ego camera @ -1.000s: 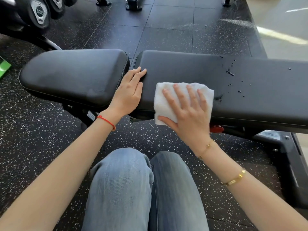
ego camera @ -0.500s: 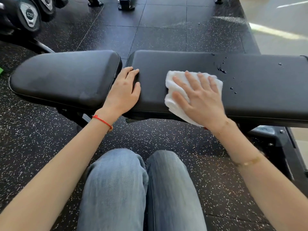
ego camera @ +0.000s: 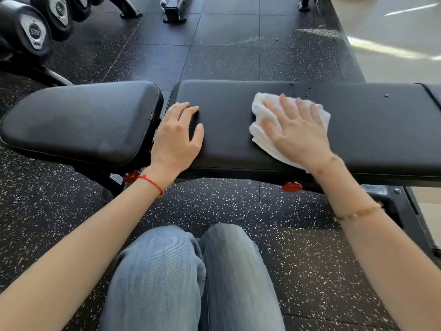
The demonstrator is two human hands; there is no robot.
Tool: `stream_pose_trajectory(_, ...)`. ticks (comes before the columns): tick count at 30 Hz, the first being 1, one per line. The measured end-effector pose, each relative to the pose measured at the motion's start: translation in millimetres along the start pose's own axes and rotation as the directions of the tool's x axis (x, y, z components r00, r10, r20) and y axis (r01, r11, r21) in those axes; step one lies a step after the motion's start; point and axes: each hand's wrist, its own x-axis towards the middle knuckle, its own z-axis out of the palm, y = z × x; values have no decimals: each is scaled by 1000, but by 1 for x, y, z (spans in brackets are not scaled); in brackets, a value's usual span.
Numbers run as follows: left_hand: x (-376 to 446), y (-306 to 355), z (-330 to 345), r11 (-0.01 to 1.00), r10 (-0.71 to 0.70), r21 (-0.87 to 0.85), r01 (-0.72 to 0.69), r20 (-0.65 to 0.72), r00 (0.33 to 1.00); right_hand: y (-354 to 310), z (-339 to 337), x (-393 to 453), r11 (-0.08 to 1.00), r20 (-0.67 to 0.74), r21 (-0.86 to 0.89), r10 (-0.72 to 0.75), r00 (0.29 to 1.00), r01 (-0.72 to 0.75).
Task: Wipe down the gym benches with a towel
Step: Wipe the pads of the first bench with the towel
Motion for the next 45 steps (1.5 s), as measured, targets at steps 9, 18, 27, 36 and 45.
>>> stream_pose_trajectory(9, -2, -1, -1, 1000, -2, -1, 2, -4, 1000, -23, 5, -8, 960, 21, 14, -279, 960, 278)
stream_pose_trajectory(18, 7, 18, 3, 992, -40, 119, 37, 27, 999, 21, -5, 49, 999, 56, 11, 31, 998, -32)
stream_pose_trajectory(27, 10, 18, 16, 992, 6, 128, -4, -15, 1000, -28, 5, 25, 980, 32, 17, -197, 980, 197)
stream_pose_trajectory(36, 9, 17, 18, 993, 19, 117, -16, -20, 1000, 15, -7, 18, 995, 28, 11, 103, 994, -104)
stream_pose_trajectory(45, 9, 16, 16, 995, 16, 98, -15, -8, 1000, -10, 3, -41, 938, 11, -175, -303, 953, 300)
